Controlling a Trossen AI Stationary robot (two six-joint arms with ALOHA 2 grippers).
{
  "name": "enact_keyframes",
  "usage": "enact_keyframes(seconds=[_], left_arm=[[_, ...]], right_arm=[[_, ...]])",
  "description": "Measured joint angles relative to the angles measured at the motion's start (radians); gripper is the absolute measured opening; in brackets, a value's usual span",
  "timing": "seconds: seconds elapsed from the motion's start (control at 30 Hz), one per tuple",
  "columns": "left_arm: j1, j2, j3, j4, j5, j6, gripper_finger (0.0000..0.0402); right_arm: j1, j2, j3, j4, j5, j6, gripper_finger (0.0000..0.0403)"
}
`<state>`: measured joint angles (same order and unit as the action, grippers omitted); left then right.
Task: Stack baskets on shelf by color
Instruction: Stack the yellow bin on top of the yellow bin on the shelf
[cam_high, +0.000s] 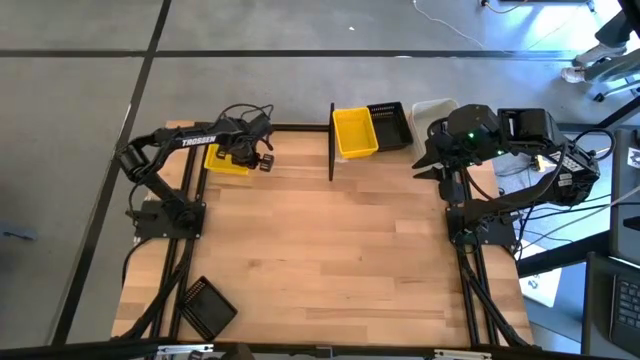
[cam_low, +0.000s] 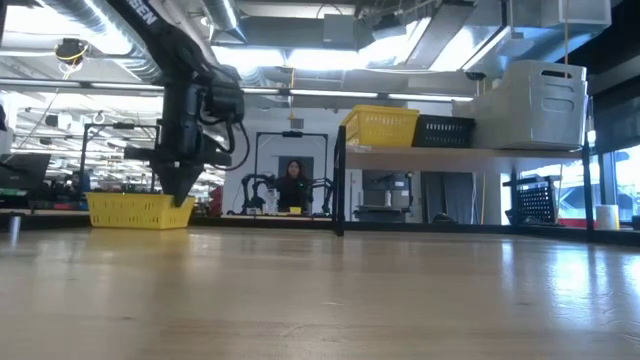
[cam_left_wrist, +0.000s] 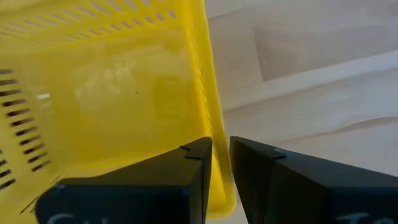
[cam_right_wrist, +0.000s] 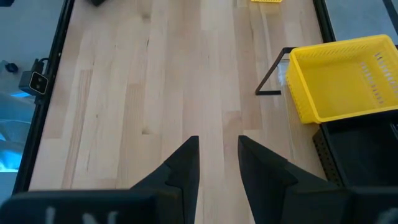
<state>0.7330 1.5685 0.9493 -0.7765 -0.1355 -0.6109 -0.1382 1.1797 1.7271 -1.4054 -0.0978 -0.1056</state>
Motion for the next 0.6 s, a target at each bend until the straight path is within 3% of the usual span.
enact_keyframes(seconds=[0.2, 0.37, 0.6], left_arm=[[-0.004, 0.049, 0.001, -0.002, 0.065, 0.045, 0.001], [-0.029, 0.033, 0.02, -0.038, 0.072, 0.084, 0.0002], [-0.137, -0.05, 0.222, -0.224, 0.053, 0.229, 0.0]], right_arm=[[0.0, 0.0, 0.0, 0.0, 0.0, 0.0, 0.0108], [0.0, 0.0, 0.0, 0.0, 0.0, 0.0, 0.0108], [0.0, -0.01, 0.0, -0.001, 0.0, 0.0, 0.0108]])
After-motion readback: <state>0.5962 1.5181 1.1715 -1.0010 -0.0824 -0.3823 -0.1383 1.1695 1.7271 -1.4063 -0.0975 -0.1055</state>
